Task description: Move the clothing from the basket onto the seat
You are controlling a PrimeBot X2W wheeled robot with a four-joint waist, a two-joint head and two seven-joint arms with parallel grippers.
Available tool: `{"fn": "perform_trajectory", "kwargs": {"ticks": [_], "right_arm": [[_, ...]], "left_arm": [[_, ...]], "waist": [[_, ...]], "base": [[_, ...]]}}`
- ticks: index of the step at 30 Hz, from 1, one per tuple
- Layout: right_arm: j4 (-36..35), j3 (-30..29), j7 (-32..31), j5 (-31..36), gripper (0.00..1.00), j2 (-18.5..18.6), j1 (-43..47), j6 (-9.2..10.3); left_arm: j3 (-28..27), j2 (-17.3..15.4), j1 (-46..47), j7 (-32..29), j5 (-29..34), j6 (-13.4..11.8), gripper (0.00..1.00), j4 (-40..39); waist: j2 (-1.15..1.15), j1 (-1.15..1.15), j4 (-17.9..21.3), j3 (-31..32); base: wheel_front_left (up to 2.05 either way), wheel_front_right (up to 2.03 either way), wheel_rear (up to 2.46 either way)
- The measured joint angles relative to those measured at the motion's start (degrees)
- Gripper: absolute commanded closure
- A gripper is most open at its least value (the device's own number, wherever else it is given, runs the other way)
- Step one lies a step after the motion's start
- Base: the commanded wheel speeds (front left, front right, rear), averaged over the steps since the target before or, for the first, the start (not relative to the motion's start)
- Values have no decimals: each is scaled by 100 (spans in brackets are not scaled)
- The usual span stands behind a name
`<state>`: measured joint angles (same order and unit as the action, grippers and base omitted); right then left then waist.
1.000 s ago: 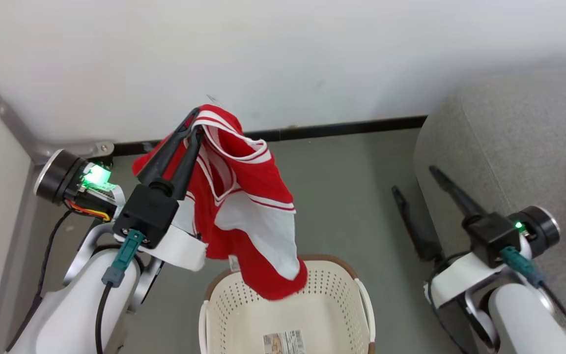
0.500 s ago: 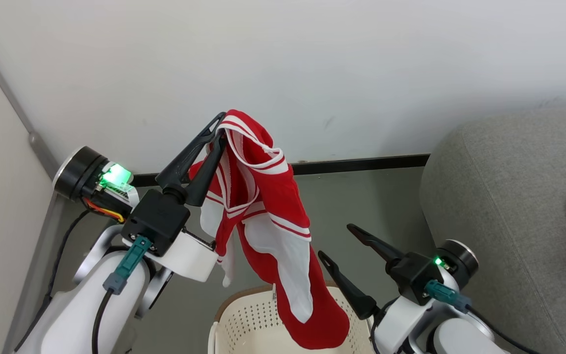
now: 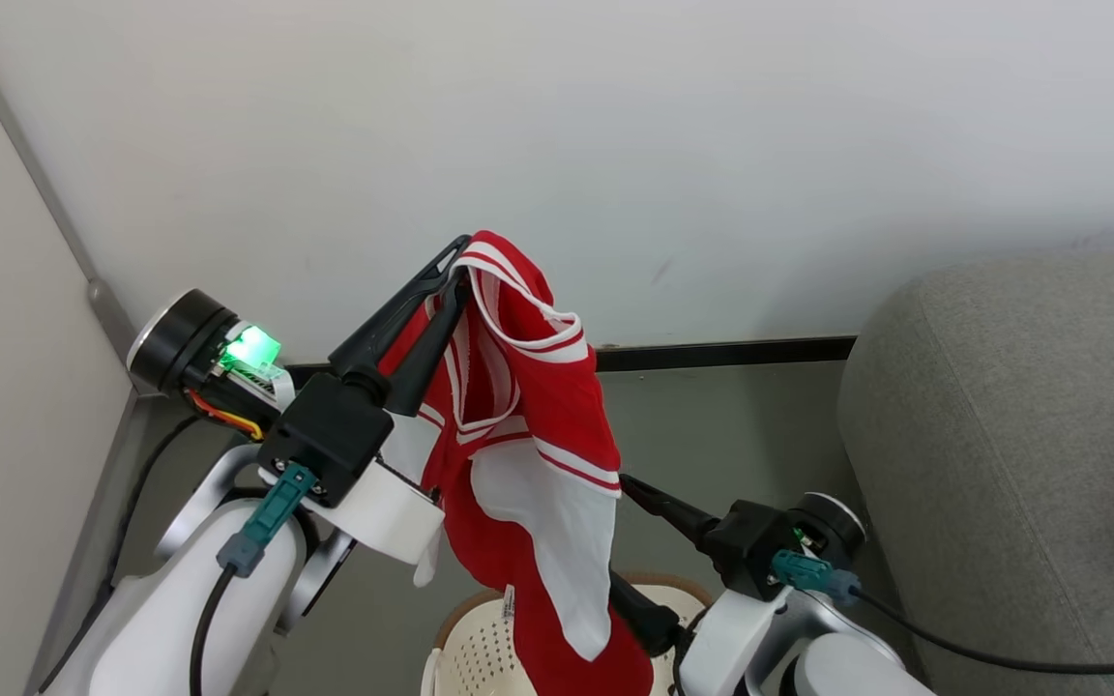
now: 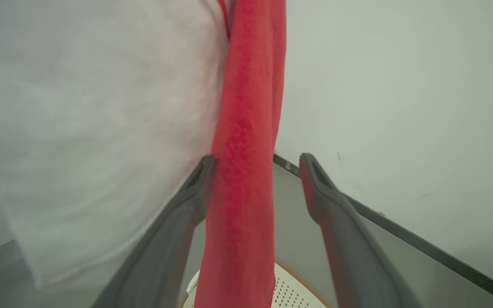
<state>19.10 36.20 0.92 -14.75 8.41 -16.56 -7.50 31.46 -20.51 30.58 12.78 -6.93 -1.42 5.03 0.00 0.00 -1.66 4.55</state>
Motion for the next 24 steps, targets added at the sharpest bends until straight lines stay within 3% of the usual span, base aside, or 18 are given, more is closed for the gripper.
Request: {"fn": "perform_trajectory", "kwargs": {"ticks": [14, 15, 18, 20, 24], "right_arm": [[864, 298, -48, -454, 0, -197, -402, 0], [962, 298, -37, -468, 53, -215, -467, 0], [1093, 299, 22, -509, 71, -238, -588, 0], [1146, 298, 108, -509, 96, -242, -666, 0], [1317, 289, 222, -561, 100, -252, -811, 0]], "left_arm": [[113, 97, -1, -75, -46, 51, 100, -259], [120, 109, -1, -75, -54, 76, 100, -288], [124, 114, -1, -76, -64, 92, 100, -325], [123, 115, -3, -76, -109, 92, 100, -334], [58, 109, -40, -83, -212, 85, 100, -335]], "waist": [[0, 0, -154, -24], [0, 0, -178, -35], [0, 0, -208, -55], [0, 0, -222, -68], [0, 0, -216, -93]], "base": [[0, 0, 0], [0, 0, 0], [0, 0, 0], [0, 0, 0], [0, 0, 0]]}}
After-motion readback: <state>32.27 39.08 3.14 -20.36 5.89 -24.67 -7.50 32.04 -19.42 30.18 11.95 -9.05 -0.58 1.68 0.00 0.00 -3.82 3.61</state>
